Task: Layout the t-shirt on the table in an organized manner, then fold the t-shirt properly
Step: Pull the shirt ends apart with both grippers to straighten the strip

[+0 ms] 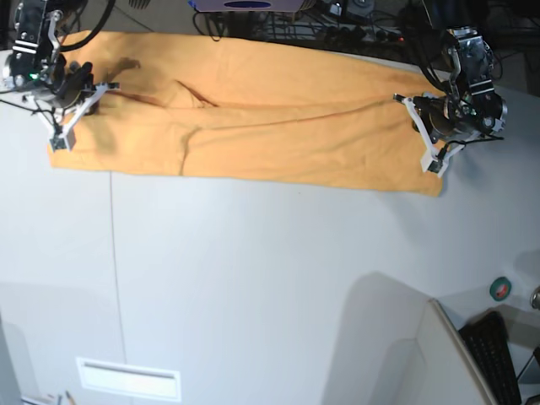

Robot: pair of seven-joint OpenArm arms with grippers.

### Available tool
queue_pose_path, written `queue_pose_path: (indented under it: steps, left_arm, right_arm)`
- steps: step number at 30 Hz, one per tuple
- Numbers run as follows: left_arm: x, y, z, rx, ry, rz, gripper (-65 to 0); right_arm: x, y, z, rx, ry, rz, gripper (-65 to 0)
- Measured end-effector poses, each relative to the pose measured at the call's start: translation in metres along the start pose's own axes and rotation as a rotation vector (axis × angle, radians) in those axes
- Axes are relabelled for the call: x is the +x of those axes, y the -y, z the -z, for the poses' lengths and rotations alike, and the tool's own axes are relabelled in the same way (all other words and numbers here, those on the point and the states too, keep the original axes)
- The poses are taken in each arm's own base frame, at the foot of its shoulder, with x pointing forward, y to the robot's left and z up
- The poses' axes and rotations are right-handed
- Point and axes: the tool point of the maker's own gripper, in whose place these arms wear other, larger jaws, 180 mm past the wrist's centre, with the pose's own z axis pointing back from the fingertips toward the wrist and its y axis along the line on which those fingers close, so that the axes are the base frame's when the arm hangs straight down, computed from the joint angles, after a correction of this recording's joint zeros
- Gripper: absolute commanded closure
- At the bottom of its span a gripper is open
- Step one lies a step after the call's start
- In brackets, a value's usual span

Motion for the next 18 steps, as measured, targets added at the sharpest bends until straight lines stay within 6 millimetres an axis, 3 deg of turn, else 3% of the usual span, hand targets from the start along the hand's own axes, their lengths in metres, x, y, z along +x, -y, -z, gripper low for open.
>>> queue_pose_path:
  steps: [4, 10, 15, 18]
  left_arm:
    - [0.028, -0.007, 0.014, -0.009, 0.106, -0.08, 0.0]
    - [0.069, -0.015, 0.026, -0.023, 0.186, -0.159, 0.0]
    - [0.101, -0.007, 0.032, -0.049, 0.179, -0.077, 0.0]
    - [0.106, -0.003, 0.033, -0.055, 0.177, -0.062, 0.0]
  right_arm:
    - [0.031, 0.008, 0.02, 0.035, 0.046, 0.043, 0.0]
    - [0.073, 0.028, 0.034, 0.039, 0.075, 0.056, 0.0]
    - [0.103, 0.045, 0.043, 0.031, 0.106, 0.084, 0.0]
    - [0.114, 0.052, 0.043, 0.01, 0.102, 0.071, 0.0]
